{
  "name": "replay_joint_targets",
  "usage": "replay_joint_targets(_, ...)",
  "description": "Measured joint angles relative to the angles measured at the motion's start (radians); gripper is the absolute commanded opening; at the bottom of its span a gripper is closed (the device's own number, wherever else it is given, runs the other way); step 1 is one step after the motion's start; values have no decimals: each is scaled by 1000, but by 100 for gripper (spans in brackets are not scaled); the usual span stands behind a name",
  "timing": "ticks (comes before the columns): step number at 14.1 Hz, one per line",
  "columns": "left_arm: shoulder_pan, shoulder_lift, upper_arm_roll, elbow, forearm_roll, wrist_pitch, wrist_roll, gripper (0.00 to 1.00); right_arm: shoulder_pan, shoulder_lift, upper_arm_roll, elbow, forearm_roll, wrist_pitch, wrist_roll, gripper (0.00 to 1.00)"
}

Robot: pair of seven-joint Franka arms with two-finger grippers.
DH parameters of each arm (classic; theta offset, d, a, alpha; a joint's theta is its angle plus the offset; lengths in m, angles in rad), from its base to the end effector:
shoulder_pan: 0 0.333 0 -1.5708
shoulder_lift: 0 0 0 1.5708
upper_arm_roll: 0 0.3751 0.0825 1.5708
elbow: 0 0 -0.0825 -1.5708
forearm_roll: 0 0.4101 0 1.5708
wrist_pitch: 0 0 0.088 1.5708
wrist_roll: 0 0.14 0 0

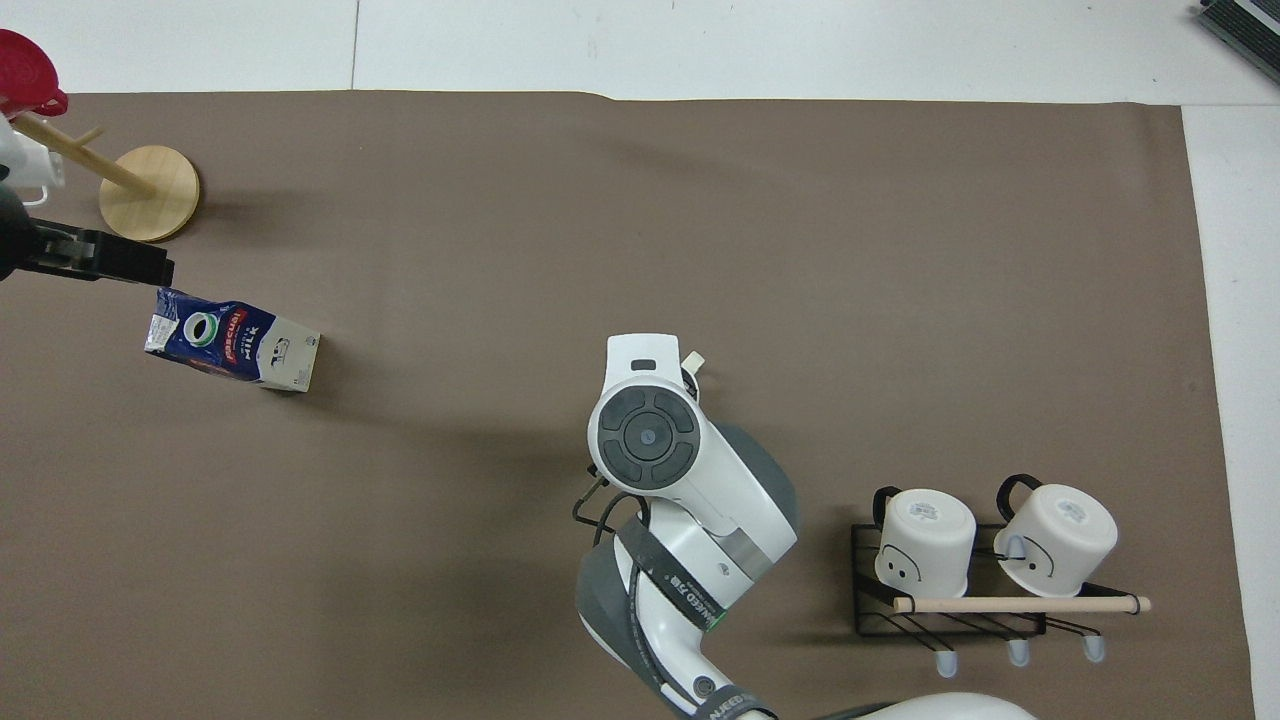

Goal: Place cup and milk on table
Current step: 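Set the mug down with the right gripper while the left gripper grasps the carton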

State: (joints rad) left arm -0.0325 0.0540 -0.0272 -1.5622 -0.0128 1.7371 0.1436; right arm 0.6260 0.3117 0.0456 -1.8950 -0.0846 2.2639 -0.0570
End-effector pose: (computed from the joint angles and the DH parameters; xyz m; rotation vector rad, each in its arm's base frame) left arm 0.6191 -0.0381 0.6386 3.1108 -0.3150 0.1900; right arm 0.5271 0.4112 0.3531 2.8747 1.1786 0.1103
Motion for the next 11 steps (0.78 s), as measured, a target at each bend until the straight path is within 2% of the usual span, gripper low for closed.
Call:
replay_joint_targets(4,26,42,7,-65,0,109,36,100,-2,-44,0,16,44,-26,8,100)
replay_joint_targets(7,40,52,8,-149,0,194,50,100,-24,-143,-4,23,88,-132,10,100)
replay_joint_targets(11,40,55,2,-227,0,229,50,100,-91,-253,-8,23,103,-247,51,100)
